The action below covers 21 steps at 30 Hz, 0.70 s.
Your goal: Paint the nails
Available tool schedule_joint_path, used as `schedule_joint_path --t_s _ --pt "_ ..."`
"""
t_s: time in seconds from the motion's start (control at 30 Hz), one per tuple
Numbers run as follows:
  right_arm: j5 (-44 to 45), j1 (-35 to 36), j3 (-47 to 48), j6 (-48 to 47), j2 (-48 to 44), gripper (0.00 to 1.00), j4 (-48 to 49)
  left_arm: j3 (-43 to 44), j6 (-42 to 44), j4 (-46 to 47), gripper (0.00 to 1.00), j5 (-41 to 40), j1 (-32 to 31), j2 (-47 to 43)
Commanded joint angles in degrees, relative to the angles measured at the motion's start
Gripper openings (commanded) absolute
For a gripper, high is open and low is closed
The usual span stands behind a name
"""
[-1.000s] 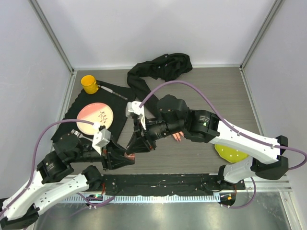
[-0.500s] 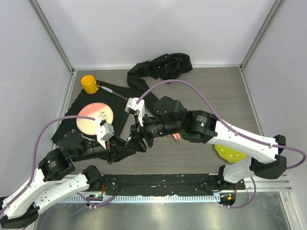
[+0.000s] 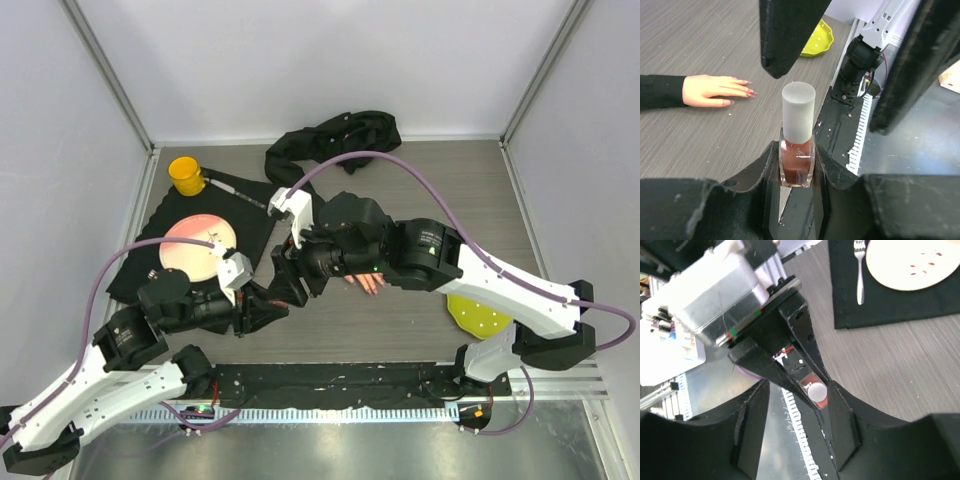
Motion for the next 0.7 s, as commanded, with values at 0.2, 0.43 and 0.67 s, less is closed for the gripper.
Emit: schedule_joint_path --t_s 0.2,0.43,0.67 --pt "4.95 0.28 6.42 0.96 3.66 0.48 -6.66 -0.31 0.72 2.75 0.0 -0.35 0.21 -0.83" --pt "2.77 0.28 5.99 1.22 4.36 0.37 -6.32 -0.58 0.72 2.58 0.0 -0.7 0.21 -1.0" --pt "-0.75 0.28 4.67 0.7 4.27 0.27 -5.0 -0.57 0.72 2.75 0.0 -0.7 0.21 -0.91"
